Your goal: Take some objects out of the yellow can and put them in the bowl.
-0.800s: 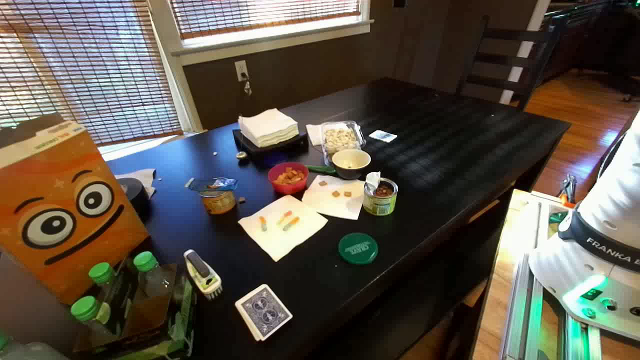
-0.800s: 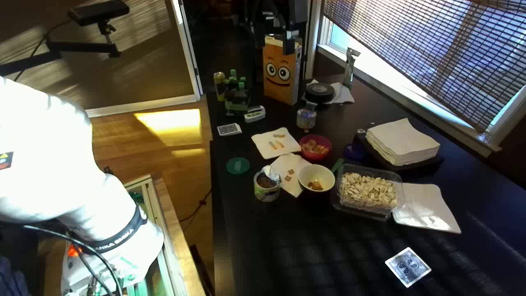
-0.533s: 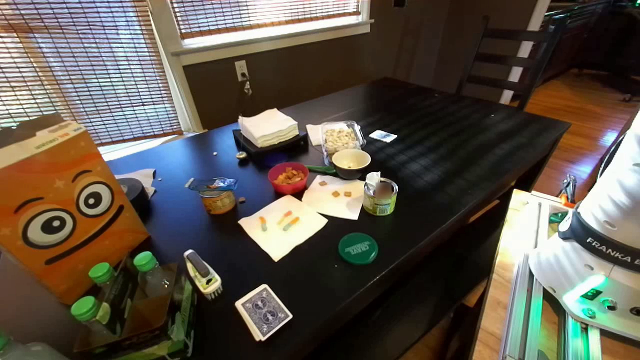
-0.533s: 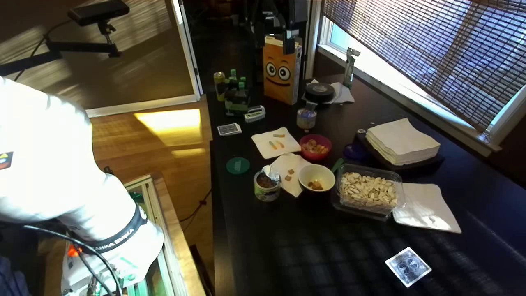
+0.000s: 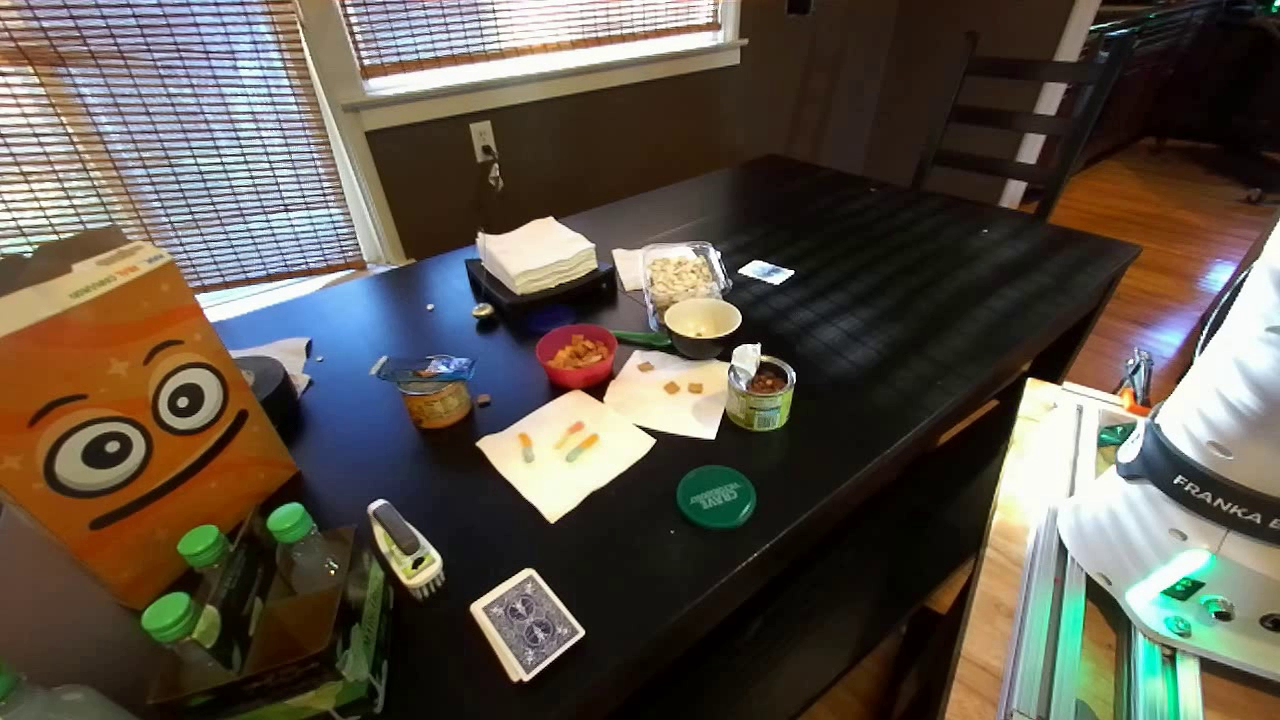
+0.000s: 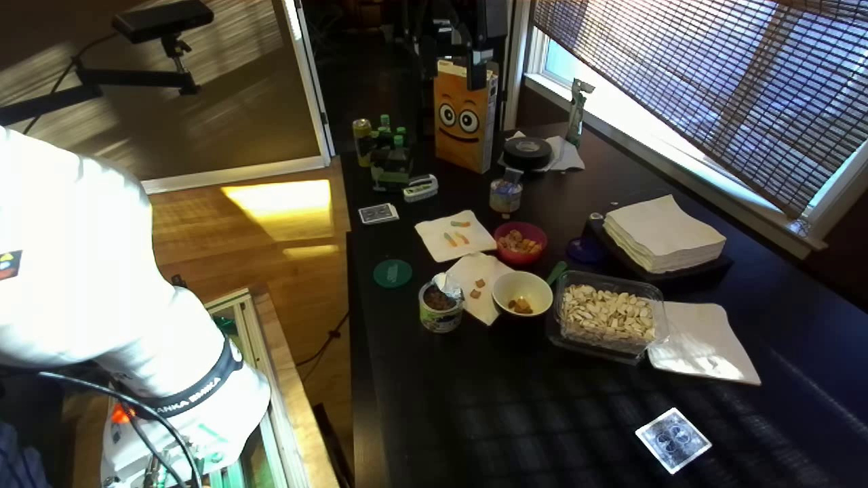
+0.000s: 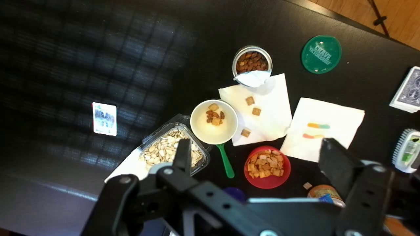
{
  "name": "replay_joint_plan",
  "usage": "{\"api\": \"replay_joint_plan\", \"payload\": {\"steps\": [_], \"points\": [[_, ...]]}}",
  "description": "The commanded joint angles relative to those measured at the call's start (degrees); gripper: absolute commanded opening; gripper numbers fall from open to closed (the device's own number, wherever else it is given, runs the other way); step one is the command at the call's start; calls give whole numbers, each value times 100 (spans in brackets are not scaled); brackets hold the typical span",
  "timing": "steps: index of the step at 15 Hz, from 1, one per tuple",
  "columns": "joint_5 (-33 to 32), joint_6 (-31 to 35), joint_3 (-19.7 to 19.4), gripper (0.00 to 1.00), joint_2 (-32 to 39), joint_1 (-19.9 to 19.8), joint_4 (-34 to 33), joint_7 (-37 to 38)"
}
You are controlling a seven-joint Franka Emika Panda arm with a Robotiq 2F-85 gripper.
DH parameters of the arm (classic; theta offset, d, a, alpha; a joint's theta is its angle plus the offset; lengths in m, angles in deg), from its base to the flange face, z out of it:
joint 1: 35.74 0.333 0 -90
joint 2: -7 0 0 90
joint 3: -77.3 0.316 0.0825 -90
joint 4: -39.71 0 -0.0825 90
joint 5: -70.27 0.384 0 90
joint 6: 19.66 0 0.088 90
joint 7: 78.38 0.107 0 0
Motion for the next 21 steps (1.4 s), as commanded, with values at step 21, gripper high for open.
{"api": "replay_joint_plan", "payload": {"steps": [21], "points": [[383,4440,278,100,963,349,3396,416]]}}
